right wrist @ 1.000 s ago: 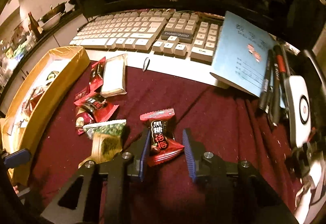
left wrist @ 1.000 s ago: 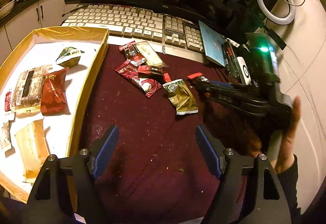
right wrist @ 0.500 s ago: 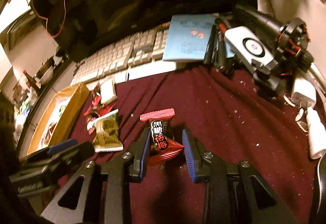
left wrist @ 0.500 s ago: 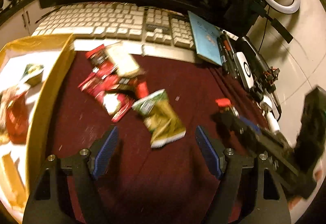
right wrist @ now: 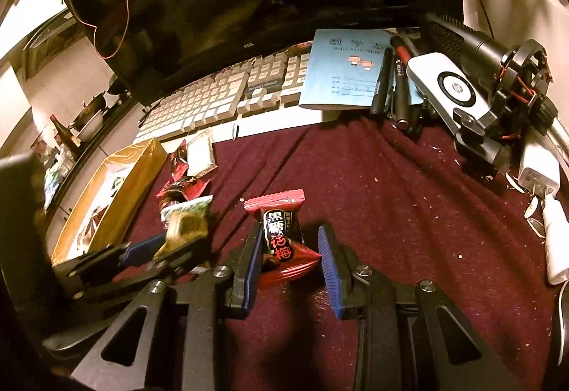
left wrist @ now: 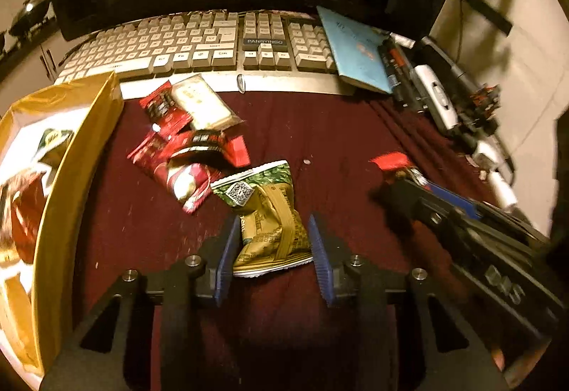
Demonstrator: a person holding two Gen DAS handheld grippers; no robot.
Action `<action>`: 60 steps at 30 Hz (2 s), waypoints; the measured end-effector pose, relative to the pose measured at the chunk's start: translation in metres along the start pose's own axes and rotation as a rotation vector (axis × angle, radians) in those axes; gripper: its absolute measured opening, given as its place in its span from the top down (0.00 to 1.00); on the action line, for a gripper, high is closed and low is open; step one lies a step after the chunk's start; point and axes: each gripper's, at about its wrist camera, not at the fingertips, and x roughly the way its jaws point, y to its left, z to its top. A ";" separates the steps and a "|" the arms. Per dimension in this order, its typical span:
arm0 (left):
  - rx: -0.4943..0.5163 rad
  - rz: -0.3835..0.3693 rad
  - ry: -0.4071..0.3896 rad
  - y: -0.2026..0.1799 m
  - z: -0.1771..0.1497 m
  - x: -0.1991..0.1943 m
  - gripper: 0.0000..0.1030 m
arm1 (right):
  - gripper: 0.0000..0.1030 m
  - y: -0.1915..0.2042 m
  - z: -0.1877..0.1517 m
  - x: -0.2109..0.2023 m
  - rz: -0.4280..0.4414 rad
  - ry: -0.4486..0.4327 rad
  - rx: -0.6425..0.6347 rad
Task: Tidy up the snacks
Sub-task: 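Carry the gold-green packet and red candy over the box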
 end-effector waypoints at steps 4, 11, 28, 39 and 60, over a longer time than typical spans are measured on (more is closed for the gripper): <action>-0.026 -0.037 -0.015 0.005 -0.011 -0.017 0.65 | 0.69 0.003 -0.001 -0.002 0.005 -0.011 -0.021; -0.046 -0.098 -0.085 0.020 -0.027 -0.057 0.65 | 0.69 0.020 -0.007 -0.010 -0.046 -0.052 -0.101; -0.346 0.054 -0.196 0.187 -0.049 -0.127 0.65 | 0.69 0.152 -0.006 -0.004 0.215 0.037 -0.311; -0.447 0.054 -0.150 0.235 -0.067 -0.105 0.65 | 0.69 0.248 0.037 0.085 0.237 0.237 -0.451; -0.485 0.040 -0.128 0.256 -0.072 -0.096 0.65 | 0.70 0.275 0.043 0.133 0.129 0.290 -0.506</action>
